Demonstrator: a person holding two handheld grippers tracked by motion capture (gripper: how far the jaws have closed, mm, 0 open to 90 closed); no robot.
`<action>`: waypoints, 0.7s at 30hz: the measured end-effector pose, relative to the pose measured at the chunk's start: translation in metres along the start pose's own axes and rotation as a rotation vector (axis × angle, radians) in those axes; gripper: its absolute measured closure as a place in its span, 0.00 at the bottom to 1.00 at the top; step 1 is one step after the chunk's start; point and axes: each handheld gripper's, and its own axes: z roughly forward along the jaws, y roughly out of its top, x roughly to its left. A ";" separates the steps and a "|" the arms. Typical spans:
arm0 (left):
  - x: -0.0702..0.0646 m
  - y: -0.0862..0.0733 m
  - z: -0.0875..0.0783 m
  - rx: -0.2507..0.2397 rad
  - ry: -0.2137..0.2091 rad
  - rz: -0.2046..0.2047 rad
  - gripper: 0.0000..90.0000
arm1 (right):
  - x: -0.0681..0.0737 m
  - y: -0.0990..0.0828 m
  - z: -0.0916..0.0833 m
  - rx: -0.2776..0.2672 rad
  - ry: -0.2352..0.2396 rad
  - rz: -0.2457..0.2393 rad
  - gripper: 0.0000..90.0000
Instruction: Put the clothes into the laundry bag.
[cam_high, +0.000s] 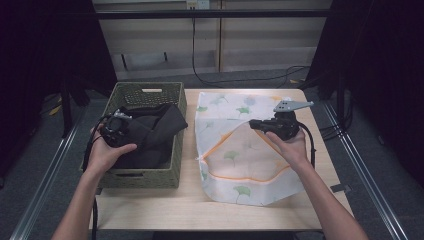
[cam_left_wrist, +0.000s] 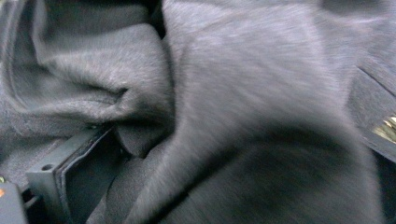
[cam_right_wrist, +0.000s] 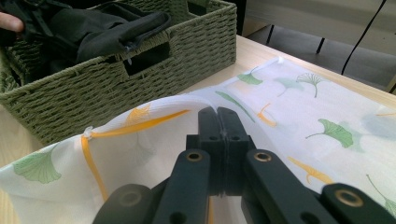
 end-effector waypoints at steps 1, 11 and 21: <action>0.000 0.000 0.003 0.002 -0.010 0.000 0.00 | -0.001 0.000 0.000 0.003 0.004 -0.001 1.00; 0.015 -0.005 0.029 -0.012 -0.139 -0.050 0.00 | -0.001 -0.001 0.001 0.008 -0.001 -0.002 1.00; -0.005 -0.002 0.044 0.120 -0.093 0.068 0.00 | -0.003 -0.002 0.003 0.016 0.004 0.006 1.00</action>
